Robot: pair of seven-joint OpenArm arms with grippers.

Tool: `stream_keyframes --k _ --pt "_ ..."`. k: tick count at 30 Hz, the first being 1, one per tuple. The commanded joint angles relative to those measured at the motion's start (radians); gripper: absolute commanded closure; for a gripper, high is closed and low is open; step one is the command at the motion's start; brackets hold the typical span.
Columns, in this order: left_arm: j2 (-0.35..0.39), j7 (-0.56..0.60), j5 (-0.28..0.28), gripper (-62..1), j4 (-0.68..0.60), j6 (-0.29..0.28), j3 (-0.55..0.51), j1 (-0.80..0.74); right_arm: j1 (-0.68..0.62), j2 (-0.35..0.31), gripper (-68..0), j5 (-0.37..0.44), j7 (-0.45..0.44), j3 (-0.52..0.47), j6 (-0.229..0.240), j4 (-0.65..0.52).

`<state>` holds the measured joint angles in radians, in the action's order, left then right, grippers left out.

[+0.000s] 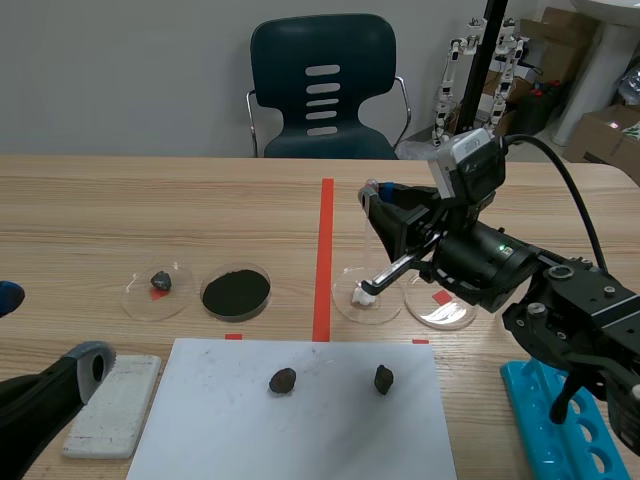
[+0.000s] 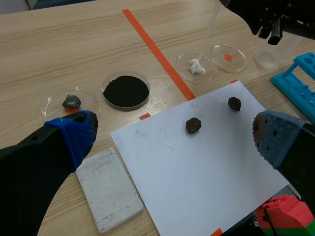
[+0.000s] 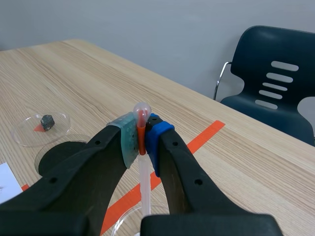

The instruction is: Squeeze the dropper onto the mineral

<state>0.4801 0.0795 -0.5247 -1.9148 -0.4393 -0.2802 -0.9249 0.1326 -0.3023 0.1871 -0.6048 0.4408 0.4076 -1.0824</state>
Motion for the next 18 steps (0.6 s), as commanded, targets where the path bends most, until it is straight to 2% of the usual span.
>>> stream_keyframes --k 1,8,18 --pt "0.000 0.014 -0.011 -62.3 -0.016 -0.001 -0.008 -0.003 0.014 -0.006 -1.3 0.011 -0.019 -0.001 0.004 -0.003" --pt "0.000 0.014 -0.011 -62.3 -0.016 -0.001 -0.008 -0.003 0.006 -0.033 -1.3 0.039 -0.018 -0.001 0.008 -0.049" --pt "0.000 0.014 -0.011 -62.3 -0.016 -0.001 -0.008 -0.003 -0.095 -0.172 -1.3 0.106 0.069 -0.008 0.008 -0.345"
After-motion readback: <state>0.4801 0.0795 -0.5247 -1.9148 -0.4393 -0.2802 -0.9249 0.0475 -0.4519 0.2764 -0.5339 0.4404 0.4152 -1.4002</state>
